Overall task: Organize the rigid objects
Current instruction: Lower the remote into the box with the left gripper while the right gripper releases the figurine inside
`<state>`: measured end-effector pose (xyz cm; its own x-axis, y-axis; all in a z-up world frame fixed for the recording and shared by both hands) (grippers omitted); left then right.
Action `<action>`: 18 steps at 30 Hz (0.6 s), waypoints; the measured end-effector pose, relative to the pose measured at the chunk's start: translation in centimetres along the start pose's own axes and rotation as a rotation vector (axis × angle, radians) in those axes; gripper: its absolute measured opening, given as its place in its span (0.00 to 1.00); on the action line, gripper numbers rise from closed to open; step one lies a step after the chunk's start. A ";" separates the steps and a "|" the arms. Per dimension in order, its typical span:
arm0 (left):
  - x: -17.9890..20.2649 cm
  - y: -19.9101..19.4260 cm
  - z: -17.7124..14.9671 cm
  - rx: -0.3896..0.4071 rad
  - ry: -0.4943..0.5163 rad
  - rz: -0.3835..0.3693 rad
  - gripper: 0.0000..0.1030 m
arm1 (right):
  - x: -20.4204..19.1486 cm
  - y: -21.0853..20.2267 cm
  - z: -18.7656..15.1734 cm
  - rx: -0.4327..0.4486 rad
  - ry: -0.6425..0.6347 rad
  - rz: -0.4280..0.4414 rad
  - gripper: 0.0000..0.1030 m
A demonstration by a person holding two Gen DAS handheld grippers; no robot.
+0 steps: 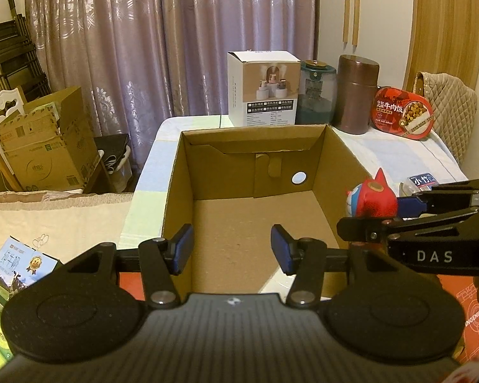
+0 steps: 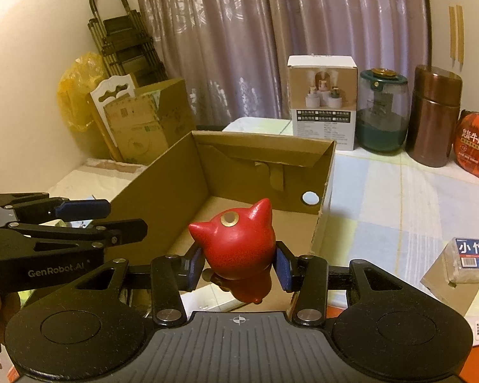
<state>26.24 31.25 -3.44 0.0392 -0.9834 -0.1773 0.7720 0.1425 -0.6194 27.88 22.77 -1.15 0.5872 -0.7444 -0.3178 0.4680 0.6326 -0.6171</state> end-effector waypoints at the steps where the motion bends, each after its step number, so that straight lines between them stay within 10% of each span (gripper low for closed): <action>1: 0.0 0.0 -0.1 0.000 -0.001 0.000 0.47 | 0.0 0.0 0.0 0.000 -0.002 -0.001 0.42; 18: 0.2 0.1 -0.1 -0.003 -0.004 -0.005 0.47 | 0.6 0.0 -0.1 0.001 -0.012 -0.029 0.42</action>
<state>26.27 31.09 -3.55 0.0379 -0.9844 -0.1717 0.7706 0.1382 -0.6221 28.16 22.30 -1.37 0.5810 -0.7601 -0.2911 0.4857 0.6108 -0.6253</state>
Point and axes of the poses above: each gripper's, at about its wrist camera, not at the fingertips, and y roughly the way its jaws point, x to its right, z to its top, the point moved 10 cm from there along y, roughly the way its jaws point, and after that the axes turned 10 degrees about y, right-handed, at the moved point
